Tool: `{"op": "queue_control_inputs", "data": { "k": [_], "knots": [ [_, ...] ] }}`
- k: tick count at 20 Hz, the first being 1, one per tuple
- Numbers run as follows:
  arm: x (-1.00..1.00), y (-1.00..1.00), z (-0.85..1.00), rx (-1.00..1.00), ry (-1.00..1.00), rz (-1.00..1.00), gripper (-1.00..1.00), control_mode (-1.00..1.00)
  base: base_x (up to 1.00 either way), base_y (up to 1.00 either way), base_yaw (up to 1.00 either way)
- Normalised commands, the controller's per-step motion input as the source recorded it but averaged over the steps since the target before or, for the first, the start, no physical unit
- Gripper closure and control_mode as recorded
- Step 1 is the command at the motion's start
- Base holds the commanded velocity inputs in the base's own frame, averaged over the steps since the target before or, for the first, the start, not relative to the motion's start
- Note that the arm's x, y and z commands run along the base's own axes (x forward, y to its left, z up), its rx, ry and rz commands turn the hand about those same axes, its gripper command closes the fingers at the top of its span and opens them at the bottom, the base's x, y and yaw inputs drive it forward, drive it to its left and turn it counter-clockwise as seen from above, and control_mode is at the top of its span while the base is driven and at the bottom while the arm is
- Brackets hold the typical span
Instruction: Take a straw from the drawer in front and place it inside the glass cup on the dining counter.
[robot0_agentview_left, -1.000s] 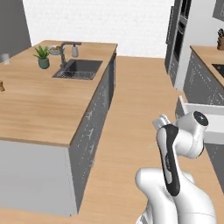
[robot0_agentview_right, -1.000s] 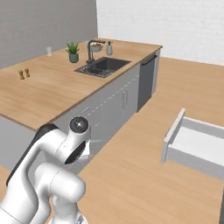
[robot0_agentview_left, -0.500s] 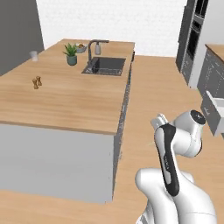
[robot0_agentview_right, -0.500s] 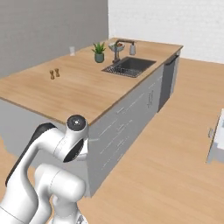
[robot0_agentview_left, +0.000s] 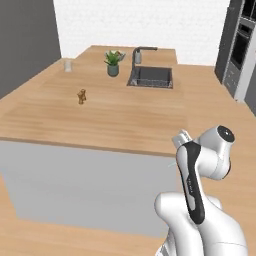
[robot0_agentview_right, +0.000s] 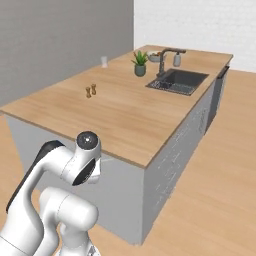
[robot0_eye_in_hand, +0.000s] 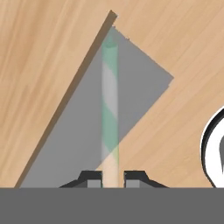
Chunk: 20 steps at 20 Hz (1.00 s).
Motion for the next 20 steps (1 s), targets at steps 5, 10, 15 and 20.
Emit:
{"op": "queue_control_inputs", "data": {
  "k": [5, 10, 15, 20],
  "knots": [
    [0.00, 0.00, 0.00, 0.00, 0.00, 0.00, 1.00, 1.00, 0.34, 1.00, -0.06],
    [0.00, 0.00, 0.00, 0.00, 0.00, 0.00, 1.00, 1.00, 0.57, 1.00, -0.12],
    [0.00, 0.00, 0.00, 0.00, 0.00, 0.00, 1.00, 1.00, 0.74, 1.00, -0.26],
    [0.00, 0.00, 0.00, 0.00, 0.00, 0.00, 1.00, 1.00, 0.75, 1.00, -0.33]
  ]
}}
